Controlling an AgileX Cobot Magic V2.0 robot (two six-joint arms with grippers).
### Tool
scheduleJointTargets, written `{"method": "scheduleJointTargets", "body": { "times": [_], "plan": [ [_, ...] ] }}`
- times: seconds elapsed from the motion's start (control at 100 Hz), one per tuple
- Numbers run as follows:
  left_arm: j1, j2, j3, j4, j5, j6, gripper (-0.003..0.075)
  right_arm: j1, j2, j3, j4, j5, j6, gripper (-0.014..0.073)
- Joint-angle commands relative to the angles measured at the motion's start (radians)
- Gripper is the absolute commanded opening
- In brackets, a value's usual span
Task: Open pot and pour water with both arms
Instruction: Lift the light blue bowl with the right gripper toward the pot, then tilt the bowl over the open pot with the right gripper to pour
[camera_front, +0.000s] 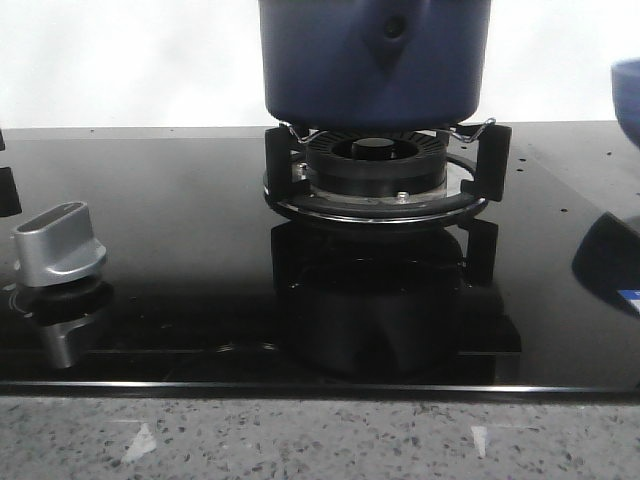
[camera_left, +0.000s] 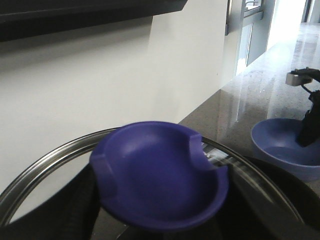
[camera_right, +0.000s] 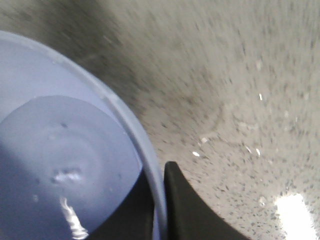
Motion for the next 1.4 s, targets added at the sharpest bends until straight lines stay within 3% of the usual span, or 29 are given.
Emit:
{"method": "scheduleJointTargets", "body": {
  "times": [0.0, 0.33, 0.76, 1.16, 1.39],
  "plan": [
    [0.004, -0.056, -0.034, -0.091, 0.012, -0.009, 0.0274, 0.018, -0.039, -0.106, 0.020, 0.016, -0.007, -0.0062],
    [0.015, -0.056, -0.034, -0.080, -0.023, -0.009, 0.0274, 0.173, -0.036, -0.348, 0.025, 0.111, -0.007, -0.0062],
    [0.118, -0.056, -0.034, -0.080, -0.007, -0.010, 0.0274, 0.366, 0.070, -0.603, 0.055, 0.092, -0.007, -0.0062],
    [0.153, -0.056, -0.034, -0.078, 0.013, -0.010, 0.0274, 0.514, 0.167, -0.659, 0.046, -0.162, -0.103, -0.0062],
    [0.163, -0.056, -0.034, -0.078, 0.015, -0.010, 0.0274, 0.554, 0.163, -0.627, -0.054, -0.325, -0.109, -0.0062]
  ]
}}
